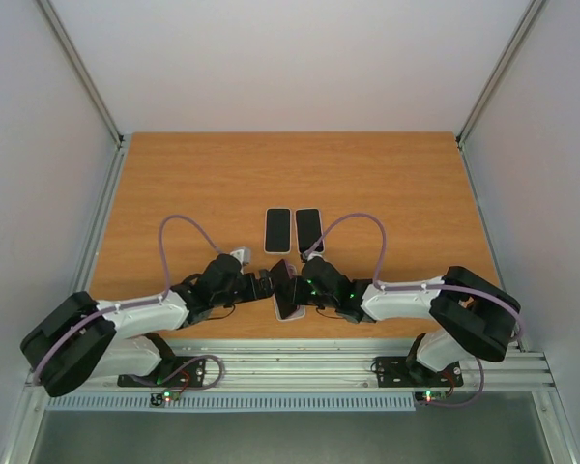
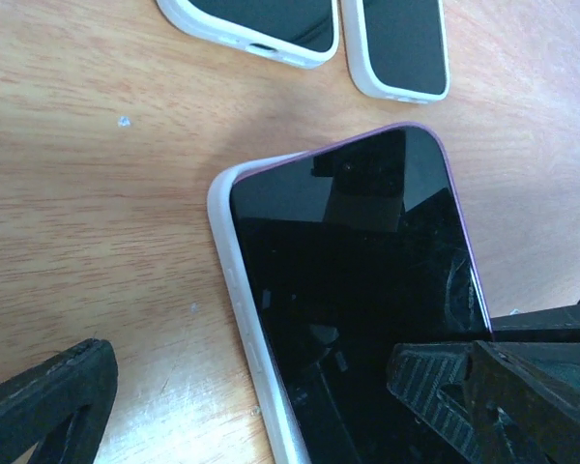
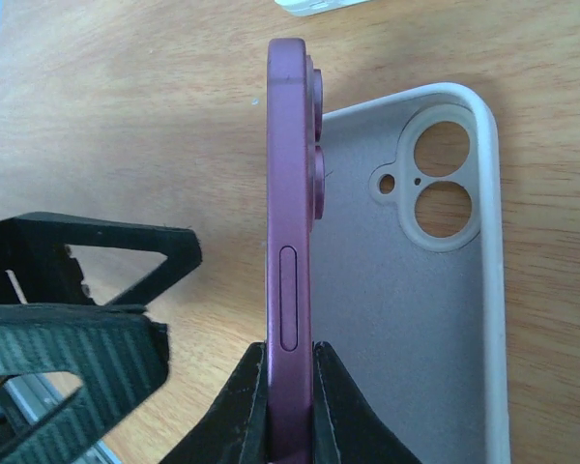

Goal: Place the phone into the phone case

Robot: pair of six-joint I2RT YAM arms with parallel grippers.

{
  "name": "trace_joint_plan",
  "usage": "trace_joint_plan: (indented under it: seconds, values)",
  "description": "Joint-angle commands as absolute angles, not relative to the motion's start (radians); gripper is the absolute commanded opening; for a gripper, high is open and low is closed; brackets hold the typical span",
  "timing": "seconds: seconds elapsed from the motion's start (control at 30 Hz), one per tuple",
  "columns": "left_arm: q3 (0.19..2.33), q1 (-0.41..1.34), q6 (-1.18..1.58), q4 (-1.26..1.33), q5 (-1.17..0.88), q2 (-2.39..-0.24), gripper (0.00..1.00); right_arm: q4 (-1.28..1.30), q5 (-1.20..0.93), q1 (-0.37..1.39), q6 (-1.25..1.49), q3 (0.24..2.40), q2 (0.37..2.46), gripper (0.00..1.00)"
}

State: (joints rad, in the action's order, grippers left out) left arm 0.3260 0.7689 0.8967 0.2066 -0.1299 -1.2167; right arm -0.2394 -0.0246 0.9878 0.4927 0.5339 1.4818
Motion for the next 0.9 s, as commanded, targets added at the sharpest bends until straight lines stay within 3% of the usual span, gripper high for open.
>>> trace_joint_plan:
  seconds: [0.0, 0.43, 0.87]
  values:
    - [0.314, 0.764, 0.922, 0.324, -0.160, -1.267, 0.98, -0.375, -0.048, 0.996, 0.537, 0.513, 1.511, 0.01]
    - [0.272, 0.767, 1.044, 0.603, -0.268, -1.456, 0.96, -0.502, -0.043, 0.996, 0.598, 0.449, 1.574, 0.07]
    - [0.234, 0.831, 1.117, 0.684, -0.220, -1.476, 0.96, -0.446, -0.045, 0.996, 0.568, 0.439, 1.534, 0.30]
